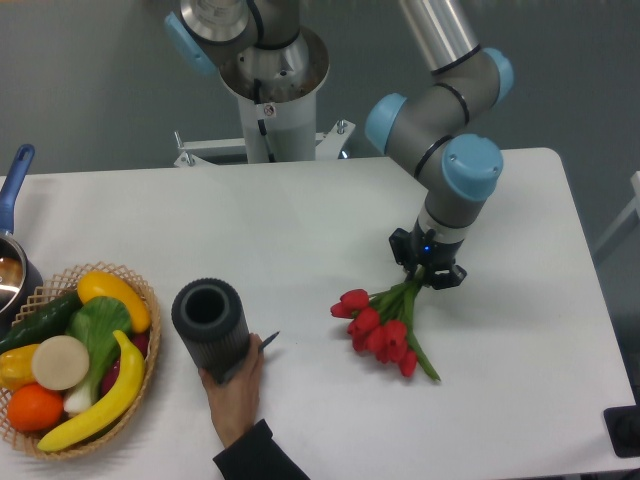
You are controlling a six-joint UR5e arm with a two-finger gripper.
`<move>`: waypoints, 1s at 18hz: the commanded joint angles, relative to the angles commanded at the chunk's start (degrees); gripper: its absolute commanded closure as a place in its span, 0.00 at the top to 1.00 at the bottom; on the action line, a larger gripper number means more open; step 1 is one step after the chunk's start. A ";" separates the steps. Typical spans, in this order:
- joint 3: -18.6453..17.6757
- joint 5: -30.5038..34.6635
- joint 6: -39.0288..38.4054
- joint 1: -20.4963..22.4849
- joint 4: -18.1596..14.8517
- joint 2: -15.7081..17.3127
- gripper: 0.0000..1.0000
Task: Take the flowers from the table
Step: 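Lift the gripped red tulip bouquet up off the table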
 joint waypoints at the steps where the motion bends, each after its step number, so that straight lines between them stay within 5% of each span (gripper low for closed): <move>1: 0.53 -0.18 0.35 0.61 0.00 0.35 0.27; 10: 1.41 -18.95 -0.87 5.19 -0.62 11.07 0.27; 18: 4.14 -36.55 -10.70 7.47 -0.62 13.62 0.27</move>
